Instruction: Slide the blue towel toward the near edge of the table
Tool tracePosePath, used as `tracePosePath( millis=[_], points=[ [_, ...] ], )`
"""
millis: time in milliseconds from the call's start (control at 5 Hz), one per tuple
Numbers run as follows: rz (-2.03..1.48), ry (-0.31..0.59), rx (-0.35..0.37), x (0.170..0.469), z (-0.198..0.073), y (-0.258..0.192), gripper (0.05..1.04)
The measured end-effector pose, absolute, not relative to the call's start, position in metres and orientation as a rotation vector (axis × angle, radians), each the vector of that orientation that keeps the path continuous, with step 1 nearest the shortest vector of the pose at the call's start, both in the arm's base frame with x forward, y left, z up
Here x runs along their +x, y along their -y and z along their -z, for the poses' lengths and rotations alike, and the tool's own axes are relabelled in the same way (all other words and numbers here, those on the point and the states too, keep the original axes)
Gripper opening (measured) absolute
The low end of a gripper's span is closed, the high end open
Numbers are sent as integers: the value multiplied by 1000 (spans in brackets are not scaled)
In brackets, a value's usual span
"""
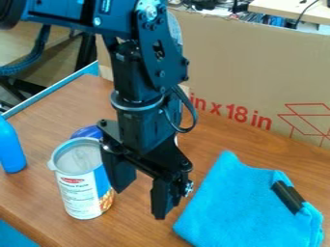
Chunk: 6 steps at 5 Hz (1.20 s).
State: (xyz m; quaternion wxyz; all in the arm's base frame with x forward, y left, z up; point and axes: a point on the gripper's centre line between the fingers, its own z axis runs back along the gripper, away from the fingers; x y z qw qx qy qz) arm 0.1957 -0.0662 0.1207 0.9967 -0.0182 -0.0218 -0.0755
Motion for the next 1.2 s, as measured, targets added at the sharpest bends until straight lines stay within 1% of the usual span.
tracePosePath(
  millis=[200,400,600,800,1000,1200],
  points=[
    [143,27,-33,195,-117,66,999],
    [221,42,-15,217,-114,102,999],
    [263,67,-10,238,-107,128,999],
    [249,85,-17,259,-90,149,999],
    [193,91,-8,272,-65,155,999],
    [162,113,-4,285,-54,155,999]
  ],
)
